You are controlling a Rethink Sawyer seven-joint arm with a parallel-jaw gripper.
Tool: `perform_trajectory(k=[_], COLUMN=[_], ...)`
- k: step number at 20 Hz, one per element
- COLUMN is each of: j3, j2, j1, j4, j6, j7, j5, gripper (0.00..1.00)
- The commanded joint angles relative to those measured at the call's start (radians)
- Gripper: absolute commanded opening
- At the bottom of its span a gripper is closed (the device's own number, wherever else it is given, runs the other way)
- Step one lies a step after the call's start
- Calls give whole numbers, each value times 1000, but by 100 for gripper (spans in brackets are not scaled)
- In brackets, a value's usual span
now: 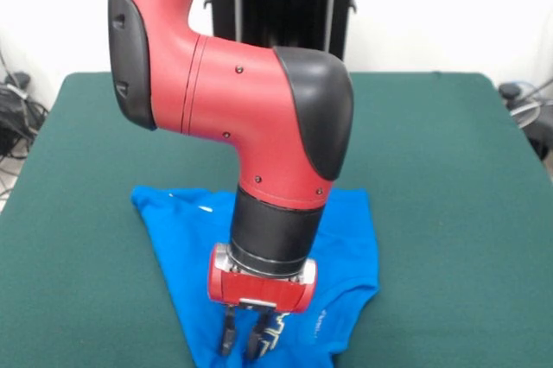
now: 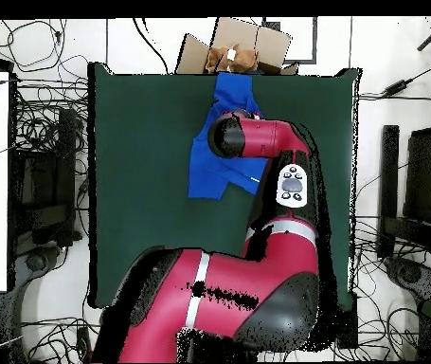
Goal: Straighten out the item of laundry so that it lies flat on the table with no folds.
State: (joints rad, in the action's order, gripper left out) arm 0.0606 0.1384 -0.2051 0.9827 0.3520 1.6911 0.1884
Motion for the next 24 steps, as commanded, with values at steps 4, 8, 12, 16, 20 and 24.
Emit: perform_trajectory(k=[4, 8, 12, 16, 20, 24], j3=[-28, -30, -35, -41, -47, -62], j2=[-136, -149, -153, -163, -163, -161], j1=[-11, -13, -16, -18, -29, -39], j4=[33, 19, 13, 3, 18, 24], j6=[-18, -22, -9, -8, -32, -44], j7=[13, 0, -22, -58, -48, -38], j5=[87, 95, 102, 126, 140, 151], gripper=[0, 0, 0, 0, 0, 100])
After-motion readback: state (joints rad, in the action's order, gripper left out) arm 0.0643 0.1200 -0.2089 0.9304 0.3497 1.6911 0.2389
